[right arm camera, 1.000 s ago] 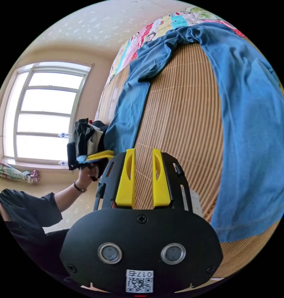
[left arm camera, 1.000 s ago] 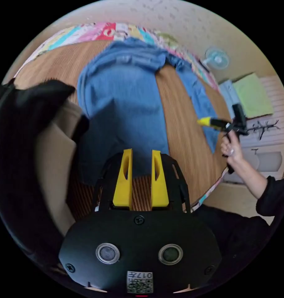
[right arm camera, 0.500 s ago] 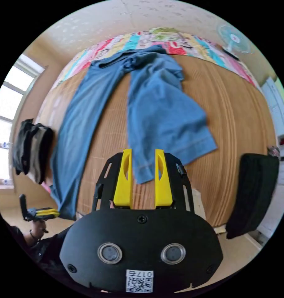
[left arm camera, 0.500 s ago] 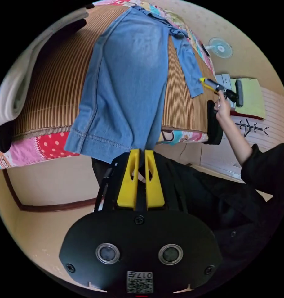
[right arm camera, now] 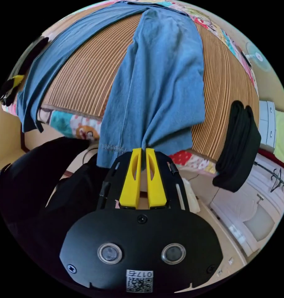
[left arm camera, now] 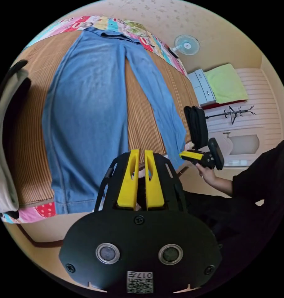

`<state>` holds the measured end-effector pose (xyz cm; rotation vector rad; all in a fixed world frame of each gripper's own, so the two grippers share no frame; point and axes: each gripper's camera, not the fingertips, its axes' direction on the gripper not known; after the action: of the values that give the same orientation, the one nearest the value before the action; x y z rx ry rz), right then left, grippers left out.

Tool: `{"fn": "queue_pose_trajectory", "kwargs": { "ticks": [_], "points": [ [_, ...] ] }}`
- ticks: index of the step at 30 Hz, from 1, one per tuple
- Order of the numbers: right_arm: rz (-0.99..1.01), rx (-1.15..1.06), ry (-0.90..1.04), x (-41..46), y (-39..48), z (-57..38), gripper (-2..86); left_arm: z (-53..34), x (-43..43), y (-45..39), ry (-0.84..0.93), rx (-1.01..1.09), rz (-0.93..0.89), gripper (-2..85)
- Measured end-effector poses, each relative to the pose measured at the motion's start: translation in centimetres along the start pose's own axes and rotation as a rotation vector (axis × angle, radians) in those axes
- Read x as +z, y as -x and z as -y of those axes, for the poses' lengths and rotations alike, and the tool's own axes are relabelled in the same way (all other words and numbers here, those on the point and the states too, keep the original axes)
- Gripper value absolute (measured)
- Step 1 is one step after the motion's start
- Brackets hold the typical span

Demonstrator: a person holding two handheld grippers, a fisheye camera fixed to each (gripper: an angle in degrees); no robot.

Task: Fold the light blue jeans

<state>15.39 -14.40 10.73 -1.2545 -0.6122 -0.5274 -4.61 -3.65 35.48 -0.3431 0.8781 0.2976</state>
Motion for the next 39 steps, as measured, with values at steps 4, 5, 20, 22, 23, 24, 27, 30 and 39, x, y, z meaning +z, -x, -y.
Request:
{"fn": "queue_pose_trajectory", "kwargs": {
  "ticks": [4,5,20,22,23,24,27,30,39],
  "points": [
    [0.251,0.155,-0.104,-4.7,-7.8,-0.7,3.9,1.6,2.9,0.2,0.05,0.031,-0.074,4.9],
    [0.276,0.172,-0.131,-5.2,-9.2,-0.7,4.0,2.4,4.0,0.3,0.06,0.032,-0.12,5.5],
    [0.604,0.152,0.028,3.4,-26.2,-3.6,4.2,8.3,18.6,1.3,0.307,-0.194,-0.232,2.7],
    [0.692,0.135,0.029,2.6,-27.3,-5.5,2.7,8.1,17.7,1.8,0.301,-0.133,-0.345,0.2],
    [0.724,0.139,0.009,2.0,-27.9,-6.3,2.5,7.9,16.1,2.2,0.265,-0.097,-0.46,-0.4],
    [0.806,0.153,-0.038,0.9,-29.4,-8.0,2.1,7.6,13.8,2.6,0.187,-0.059,-0.563,-0.6],
    [0.916,0.222,-0.066,0.7,-33.2,-11.8,1.5,6.4,10.8,4.5,0.133,-0.047,-0.506,-0.8],
    [0.883,0.25,-0.009,2.7,-35.4,-13.5,1.4,3.8,14.3,8.6,0.312,-0.217,-0.159,-0.7],
    [0.88,0.073,-0.01,-2.1,-33.8,-17.2,1.2,2.0,15.2,5.6,0.078,-0.281,-0.214,8.3]
  ]
}}
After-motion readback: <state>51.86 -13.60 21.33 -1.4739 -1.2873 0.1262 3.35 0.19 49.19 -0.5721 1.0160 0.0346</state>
